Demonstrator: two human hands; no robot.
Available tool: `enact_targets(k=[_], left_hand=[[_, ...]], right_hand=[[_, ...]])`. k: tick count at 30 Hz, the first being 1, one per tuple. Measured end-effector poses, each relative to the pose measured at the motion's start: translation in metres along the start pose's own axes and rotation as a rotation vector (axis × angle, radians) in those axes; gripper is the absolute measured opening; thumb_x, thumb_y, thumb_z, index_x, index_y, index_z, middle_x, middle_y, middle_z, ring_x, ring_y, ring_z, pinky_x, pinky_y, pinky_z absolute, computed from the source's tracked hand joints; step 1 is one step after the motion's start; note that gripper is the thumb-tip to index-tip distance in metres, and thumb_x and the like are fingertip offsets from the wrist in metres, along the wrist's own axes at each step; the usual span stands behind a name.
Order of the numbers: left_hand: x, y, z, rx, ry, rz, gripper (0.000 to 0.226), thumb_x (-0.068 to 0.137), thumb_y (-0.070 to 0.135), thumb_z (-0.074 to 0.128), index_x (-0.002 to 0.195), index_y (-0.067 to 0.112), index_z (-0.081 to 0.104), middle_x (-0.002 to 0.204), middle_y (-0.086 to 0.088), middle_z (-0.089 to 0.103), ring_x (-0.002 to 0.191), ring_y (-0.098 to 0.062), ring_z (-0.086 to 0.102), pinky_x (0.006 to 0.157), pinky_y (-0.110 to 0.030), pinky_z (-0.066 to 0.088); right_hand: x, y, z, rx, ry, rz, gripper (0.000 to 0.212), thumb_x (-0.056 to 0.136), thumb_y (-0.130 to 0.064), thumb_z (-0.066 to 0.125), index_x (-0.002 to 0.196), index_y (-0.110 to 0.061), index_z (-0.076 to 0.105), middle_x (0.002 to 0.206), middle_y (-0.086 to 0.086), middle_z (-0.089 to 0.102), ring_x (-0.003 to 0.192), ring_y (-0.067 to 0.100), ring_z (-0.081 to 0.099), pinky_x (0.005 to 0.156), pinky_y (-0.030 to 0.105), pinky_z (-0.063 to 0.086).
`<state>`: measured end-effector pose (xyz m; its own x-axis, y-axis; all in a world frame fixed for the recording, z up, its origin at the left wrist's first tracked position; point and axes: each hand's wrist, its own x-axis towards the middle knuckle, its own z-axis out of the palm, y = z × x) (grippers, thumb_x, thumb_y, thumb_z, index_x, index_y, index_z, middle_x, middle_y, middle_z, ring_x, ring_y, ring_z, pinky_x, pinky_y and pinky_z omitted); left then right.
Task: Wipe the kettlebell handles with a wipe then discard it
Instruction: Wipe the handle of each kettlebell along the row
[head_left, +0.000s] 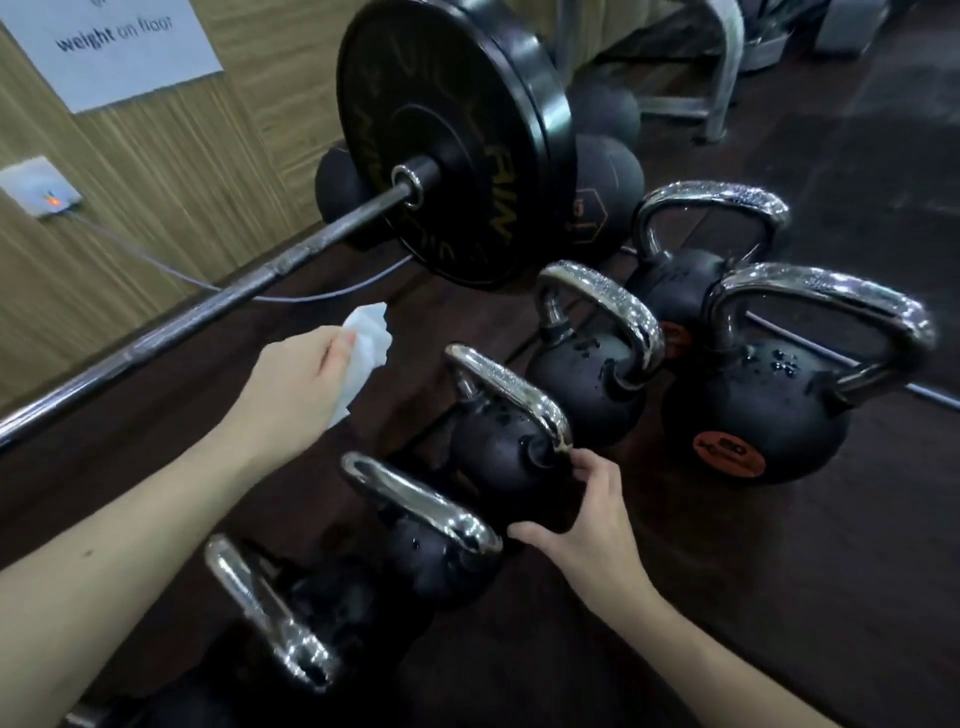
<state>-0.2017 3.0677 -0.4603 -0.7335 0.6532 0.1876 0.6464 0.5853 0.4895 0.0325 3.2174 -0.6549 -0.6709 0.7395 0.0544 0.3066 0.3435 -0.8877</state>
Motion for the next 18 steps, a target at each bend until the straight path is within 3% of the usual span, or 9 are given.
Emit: enact_targets(k=[2, 4, 5, 8, 10, 12, 14, 16, 18], left_hand=[[0.014, 0.009, 0.014, -0.042, -0.058, 0.037, 0.034, 0.111, 0.035, 0.037, 0.098, 0.035, 0.069, 0.092, 0.009, 0.071, 0.079, -0.006, 0.067, 0.056, -0.01, 0.05], [0.024, 0.018, 0.031, -0.031, -0.156, 0.157, 0.035, 0.112, 0.034, 0.035, 0.13, 0.042, 0.064, 0.124, 0.006, 0.072, 0.097, -0.005, 0.069, 0.075, -0.009, 0.051], [0.027, 0.023, 0.041, -0.034, -0.22, 0.22, 0.038, 0.113, 0.033, 0.035, 0.142, 0.046, 0.055, 0.14, 0.004, 0.066, 0.115, -0.005, 0.064, 0.09, -0.008, 0.045], [0.027, 0.041, 0.068, -0.069, -0.456, 0.274, 0.042, 0.113, 0.04, 0.032, 0.153, 0.048, 0.043, 0.166, 0.007, 0.036, 0.155, -0.001, 0.017, 0.122, -0.022, 0.025], [0.021, 0.049, 0.073, -0.032, -0.518, 0.358, 0.047, 0.111, 0.046, 0.028, 0.156, 0.043, 0.041, 0.171, 0.01, 0.021, 0.157, 0.002, -0.003, 0.124, -0.019, 0.002], [0.013, 0.054, 0.074, -0.013, -0.559, 0.484, 0.047, 0.108, 0.049, 0.024, 0.154, 0.048, 0.036, 0.168, 0.019, 0.02, 0.153, 0.013, -0.006, 0.119, -0.008, -0.007], [0.009, 0.055, 0.074, -0.004, -0.587, 0.551, 0.051, 0.107, 0.047, 0.024, 0.157, 0.042, 0.034, 0.167, 0.022, 0.022, 0.151, 0.017, -0.001, 0.121, -0.007, -0.003], [0.019, 0.053, 0.075, 0.024, -0.535, 0.603, 0.046, 0.111, 0.04, 0.031, 0.153, 0.032, 0.049, 0.159, 0.019, 0.044, 0.149, 0.011, 0.025, 0.124, -0.014, 0.015], [0.038, 0.05, 0.081, 0.133, -0.471, 0.694, 0.036, 0.112, 0.034, 0.035, 0.126, 0.031, 0.068, 0.123, 0.014, 0.069, 0.119, -0.004, 0.057, 0.108, -0.027, 0.04]], right_hand=[[0.013, 0.001, 0.001, 0.032, 0.006, 0.017, 0.118, 0.057, -0.054, 0.096, 0.152, -0.03, 0.029, 0.148, -0.017, 0.031, 0.138, 0.003, 0.037, 0.118, 0.032, 0.039], [0.026, 0.0, 0.006, 0.045, -0.005, 0.009, 0.123, 0.054, -0.06, 0.094, 0.155, -0.031, 0.029, 0.152, -0.017, 0.031, 0.141, 0.004, 0.037, 0.119, 0.033, 0.039], [0.031, -0.001, 0.01, 0.043, -0.007, 0.005, 0.123, 0.053, -0.063, 0.093, 0.155, -0.032, 0.031, 0.152, -0.017, 0.032, 0.141, 0.003, 0.037, 0.118, 0.034, 0.04], [0.042, -0.001, 0.02, 0.075, 0.017, 0.028, 0.113, 0.053, -0.061, 0.094, 0.15, -0.034, 0.042, 0.145, -0.024, 0.032, 0.133, 0.003, 0.045, 0.114, 0.036, 0.045], [0.046, -0.001, 0.022, 0.099, 0.03, 0.037, 0.109, 0.051, -0.058, 0.095, 0.147, -0.037, 0.047, 0.14, -0.027, 0.032, 0.128, -0.001, 0.048, 0.112, 0.034, 0.047], [0.046, 0.0, 0.021, 0.114, 0.028, 0.046, 0.109, 0.051, -0.055, 0.097, 0.146, -0.038, 0.048, 0.139, -0.028, 0.034, 0.126, -0.009, 0.046, 0.111, 0.026, 0.046], [0.046, -0.001, 0.02, 0.101, 0.02, 0.049, 0.11, 0.051, -0.056, 0.097, 0.147, -0.038, 0.047, 0.14, -0.026, 0.035, 0.125, -0.017, 0.04, 0.107, 0.016, 0.042], [0.047, -0.001, 0.02, 0.097, 0.018, 0.063, 0.112, 0.048, -0.058, 0.097, 0.146, -0.04, 0.047, 0.14, -0.027, 0.035, 0.125, -0.016, 0.041, 0.104, 0.013, 0.04], [0.047, -0.001, 0.02, 0.1, 0.019, 0.094, 0.113, 0.046, -0.059, 0.097, 0.145, -0.04, 0.048, 0.139, -0.029, 0.034, 0.125, -0.012, 0.044, 0.104, 0.016, 0.043]])
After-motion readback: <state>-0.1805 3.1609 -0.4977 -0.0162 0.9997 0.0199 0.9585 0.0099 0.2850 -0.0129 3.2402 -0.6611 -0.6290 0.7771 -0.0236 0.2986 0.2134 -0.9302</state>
